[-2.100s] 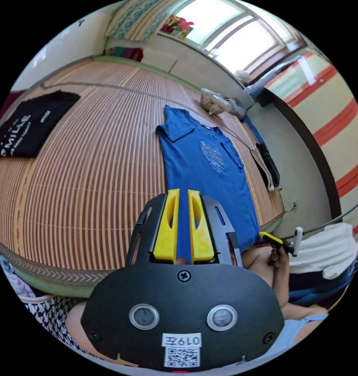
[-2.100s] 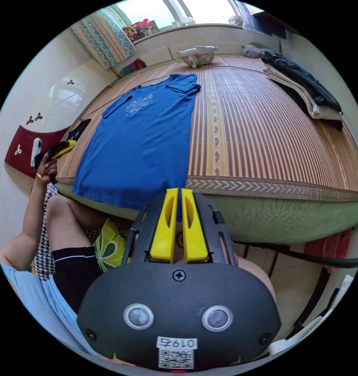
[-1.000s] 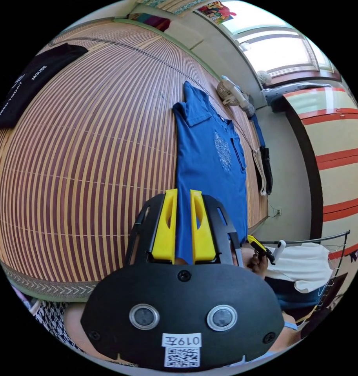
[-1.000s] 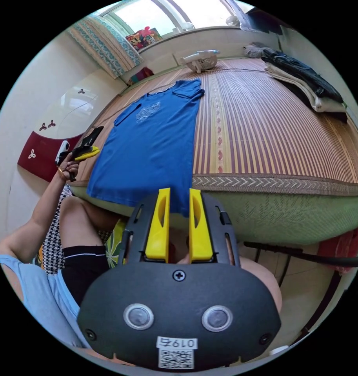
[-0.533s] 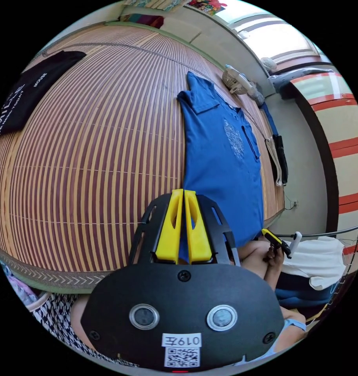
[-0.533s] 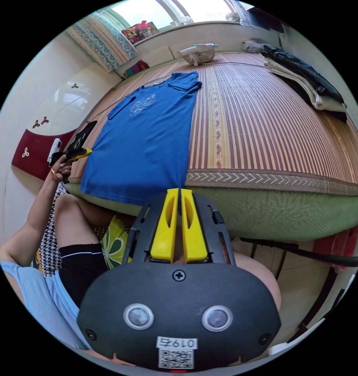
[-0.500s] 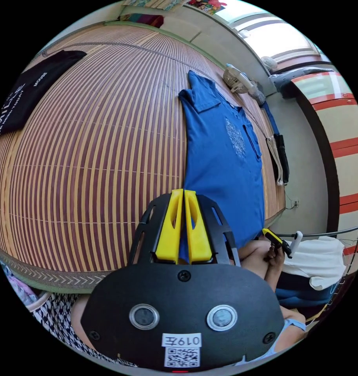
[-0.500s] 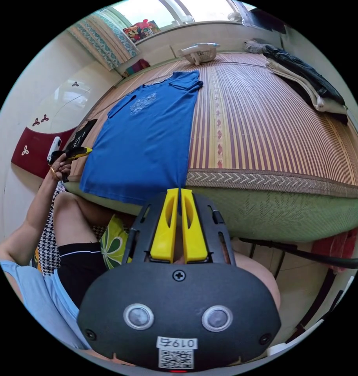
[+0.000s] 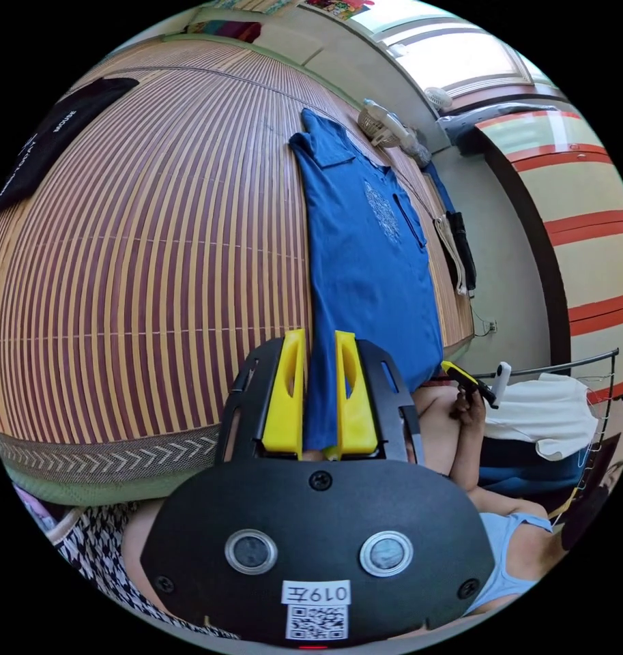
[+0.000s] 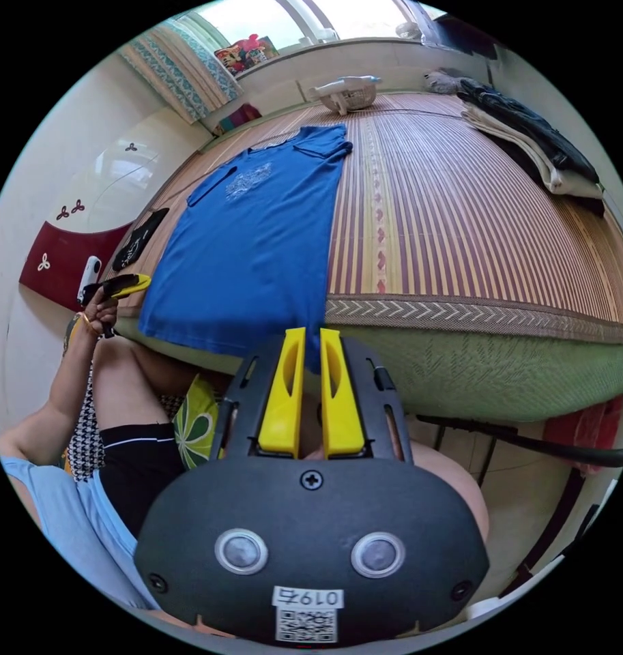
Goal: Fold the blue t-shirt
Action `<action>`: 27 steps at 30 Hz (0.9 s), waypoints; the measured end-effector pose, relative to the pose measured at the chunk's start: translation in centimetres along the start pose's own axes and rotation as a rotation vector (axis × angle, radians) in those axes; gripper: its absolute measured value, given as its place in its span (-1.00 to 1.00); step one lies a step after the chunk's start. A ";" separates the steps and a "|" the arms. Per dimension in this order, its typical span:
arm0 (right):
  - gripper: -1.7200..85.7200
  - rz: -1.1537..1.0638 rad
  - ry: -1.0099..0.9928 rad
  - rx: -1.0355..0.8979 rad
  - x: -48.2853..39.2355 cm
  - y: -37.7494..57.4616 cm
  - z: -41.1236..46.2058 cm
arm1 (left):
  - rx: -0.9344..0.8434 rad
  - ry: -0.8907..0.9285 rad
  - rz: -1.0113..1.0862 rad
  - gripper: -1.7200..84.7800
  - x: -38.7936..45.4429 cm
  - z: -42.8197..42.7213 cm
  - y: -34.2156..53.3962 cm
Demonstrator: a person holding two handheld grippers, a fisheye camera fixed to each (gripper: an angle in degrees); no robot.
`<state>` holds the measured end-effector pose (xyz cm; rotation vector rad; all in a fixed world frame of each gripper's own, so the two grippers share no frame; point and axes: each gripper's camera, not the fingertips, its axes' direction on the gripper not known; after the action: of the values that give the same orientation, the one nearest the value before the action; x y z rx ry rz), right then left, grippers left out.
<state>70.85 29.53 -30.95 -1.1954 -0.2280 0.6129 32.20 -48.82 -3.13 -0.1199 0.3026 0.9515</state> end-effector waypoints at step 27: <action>-0.78 0.032 -0.054 -0.063 4.0 -4.8 -1.1 | -0.024 0.081 0.009 -0.94 -0.8 0.0 4.8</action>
<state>76.17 29.79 -27.54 -1.2467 -0.2757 0.6707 27.87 -46.64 -2.78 -0.1791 0.3667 0.9605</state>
